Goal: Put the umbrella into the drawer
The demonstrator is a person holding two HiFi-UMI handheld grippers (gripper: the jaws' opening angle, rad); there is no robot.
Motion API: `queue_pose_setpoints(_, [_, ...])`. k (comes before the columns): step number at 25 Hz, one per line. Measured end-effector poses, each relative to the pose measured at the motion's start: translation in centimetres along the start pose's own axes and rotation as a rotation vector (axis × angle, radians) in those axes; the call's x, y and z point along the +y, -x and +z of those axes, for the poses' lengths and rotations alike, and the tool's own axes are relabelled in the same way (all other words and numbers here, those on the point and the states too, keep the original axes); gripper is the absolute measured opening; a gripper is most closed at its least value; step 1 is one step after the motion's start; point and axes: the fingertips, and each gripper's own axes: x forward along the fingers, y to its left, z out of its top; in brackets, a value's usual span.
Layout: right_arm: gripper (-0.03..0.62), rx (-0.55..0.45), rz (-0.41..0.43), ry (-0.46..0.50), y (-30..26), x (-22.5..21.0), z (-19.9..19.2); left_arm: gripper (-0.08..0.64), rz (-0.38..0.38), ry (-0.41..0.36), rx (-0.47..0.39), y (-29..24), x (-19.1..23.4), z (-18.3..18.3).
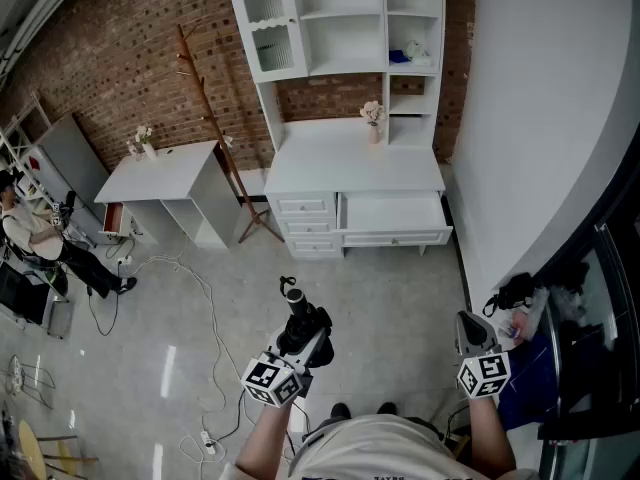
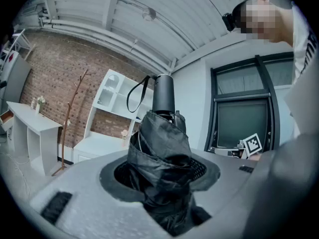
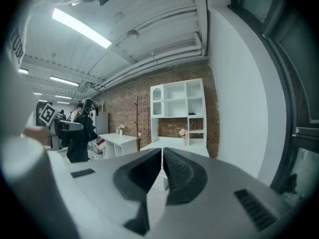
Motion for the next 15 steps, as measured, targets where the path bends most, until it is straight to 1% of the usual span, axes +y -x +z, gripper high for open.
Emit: queue_pose_setpoints(15, [0.034, -0.007, 0.008, 0.007, -0.58, -0.43, 0.31, 0.224, 0.008, 0.002, -0.007, -0.72, 0.44, 0.11])
